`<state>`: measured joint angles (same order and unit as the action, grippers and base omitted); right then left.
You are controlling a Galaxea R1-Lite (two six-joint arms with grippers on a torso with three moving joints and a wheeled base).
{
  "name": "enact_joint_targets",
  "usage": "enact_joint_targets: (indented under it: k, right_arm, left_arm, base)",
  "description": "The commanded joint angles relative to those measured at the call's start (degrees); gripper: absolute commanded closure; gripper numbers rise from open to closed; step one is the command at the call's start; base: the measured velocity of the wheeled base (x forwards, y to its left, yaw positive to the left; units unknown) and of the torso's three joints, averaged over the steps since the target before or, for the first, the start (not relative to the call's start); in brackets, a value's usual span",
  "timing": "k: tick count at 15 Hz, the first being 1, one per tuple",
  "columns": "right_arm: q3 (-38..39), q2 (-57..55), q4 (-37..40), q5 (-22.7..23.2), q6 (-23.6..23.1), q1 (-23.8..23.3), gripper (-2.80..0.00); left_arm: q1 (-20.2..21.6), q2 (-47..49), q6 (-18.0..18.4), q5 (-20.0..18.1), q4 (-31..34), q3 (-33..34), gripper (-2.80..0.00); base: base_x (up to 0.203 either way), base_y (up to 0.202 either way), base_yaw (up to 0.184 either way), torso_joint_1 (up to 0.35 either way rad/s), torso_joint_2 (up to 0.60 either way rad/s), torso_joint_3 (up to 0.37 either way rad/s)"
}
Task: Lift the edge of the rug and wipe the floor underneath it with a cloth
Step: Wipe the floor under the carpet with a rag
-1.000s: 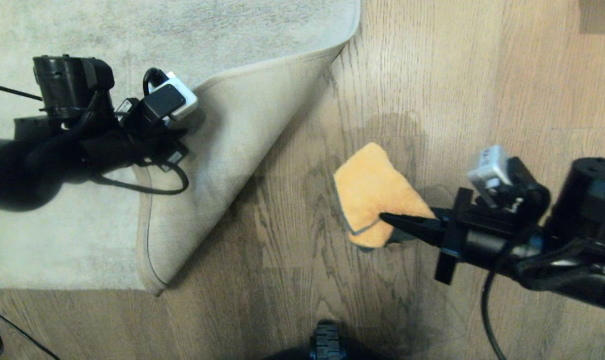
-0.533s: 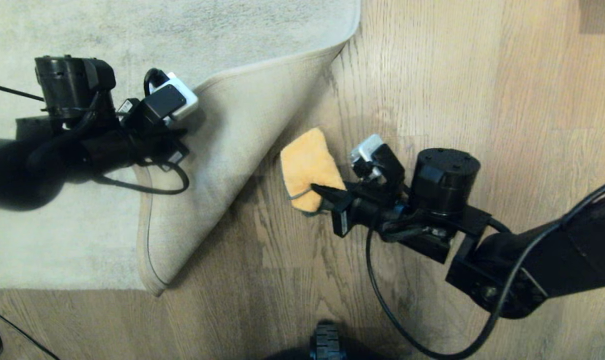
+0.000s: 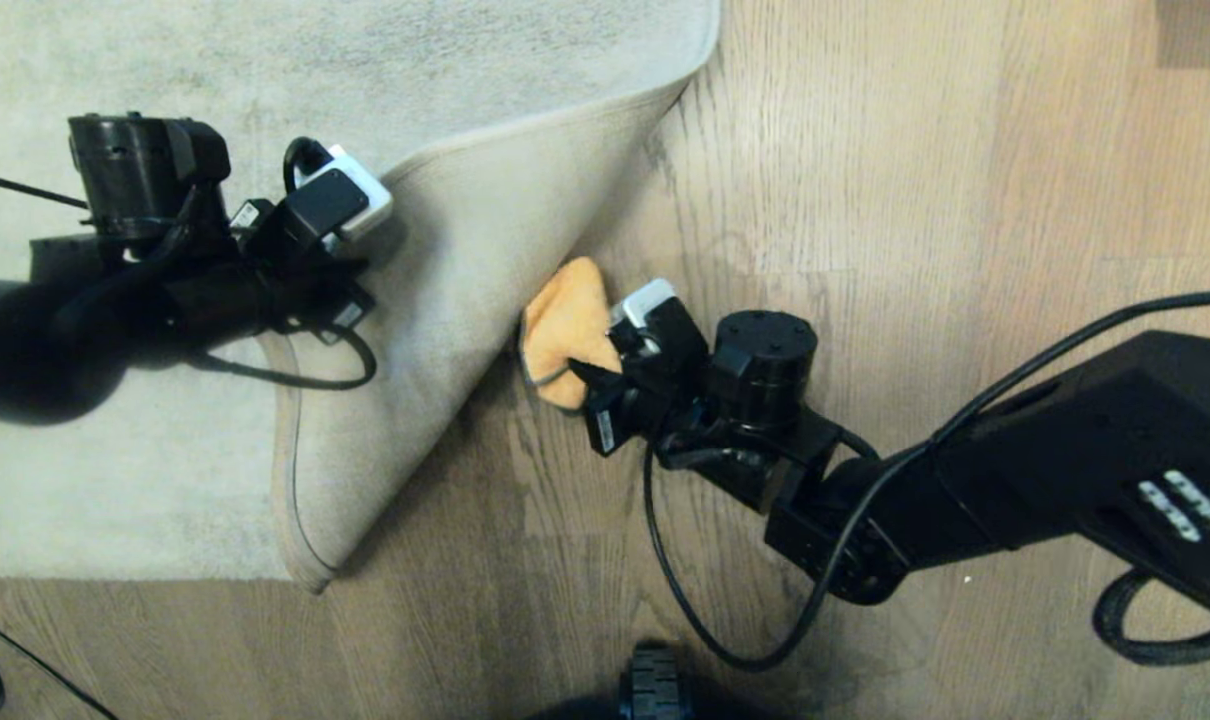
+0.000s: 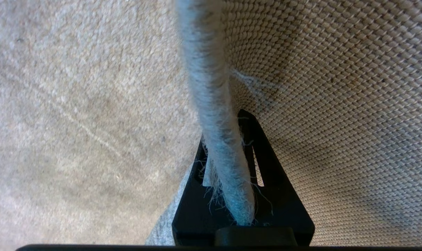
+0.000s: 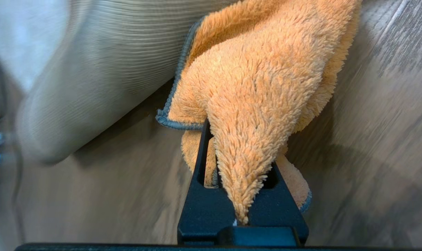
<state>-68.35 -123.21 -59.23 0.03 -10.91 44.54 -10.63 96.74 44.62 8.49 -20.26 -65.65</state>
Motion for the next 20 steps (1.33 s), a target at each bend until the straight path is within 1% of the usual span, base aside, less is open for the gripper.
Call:
enact_joint_targets:
  k: [1, 4, 6, 8, 12, 15, 17, 18, 20]
  right_arm:
    - [-4.5, -4.5, -0.4, -1.4, -0.1, -0.1, 0.00]
    - [-8.5, -6.1, -0.4, -3.0, -0.1, -1.3, 0.00]
    - [-10.6, -6.1, -0.3, -3.2, 0.6, -3.2, 0.00]
    - [-12.0, -5.6, -0.1, -3.3, 2.4, -5.3, 0.00]
    - [-13.7, -3.3, 0.8, -3.1, 2.6, -10.1, 0.00]
    - [-15.4, -0.9, 2.5, -3.2, 2.5, -12.5, 0.00]
    - [-14.4, 2.3, 3.8, -3.2, 2.5, -13.0, 0.00]
    - [-12.7, 3.9, 4.3, -3.2, 2.5, -12.9, 0.00]
    - [-6.7, 8.0, 5.0, -3.1, 2.5, -12.1, 0.00]
  left_arm:
    - [0.8, 0.1, 0.2, 0.6, -0.1, 0.0, 0.00]
    - [1.7, 0.2, 0.2, 0.6, -0.1, 0.1, 0.00]
    - [1.9, 0.1, 0.1, 0.6, -0.1, 0.1, 0.00]
    - [1.9, -0.1, 0.2, 0.6, -0.1, 0.1, 0.00]
    - [1.9, -0.2, 0.3, 0.6, -0.1, 0.0, 0.00]
    - [2.0, -0.5, 0.3, 0.6, -0.1, 0.2, 0.00]
    - [2.2, -0.9, 0.3, 0.6, -0.1, 0.7, 0.00]
    - [2.4, -0.9, 0.3, 0.6, -0.1, 0.7, 0.00]
    - [2.4, -1.0, 0.2, 0.6, -0.1, 0.7, 0.00]
  base:
    - [0.000, 0.000, 0.000, 0.000, 0.00, 0.000]
    - [0.000, 0.000, 0.000, 0.000, 0.00, 0.000]
    - [0.000, 0.000, 0.000, 0.000, 0.00, 0.000]
    - [0.000, 0.000, 0.000, 0.000, 0.00, 0.000]
    - [0.000, 0.000, 0.000, 0.000, 0.00, 0.000]
    - [0.000, 0.000, 0.000, 0.000, 0.00, 0.000]
    - [0.000, 0.000, 0.000, 0.000, 0.00, 0.000]
    - [0.000, 0.000, 0.000, 0.000, 0.00, 0.000]
    - [0.000, 0.000, 0.000, 0.000, 0.00, 0.000]
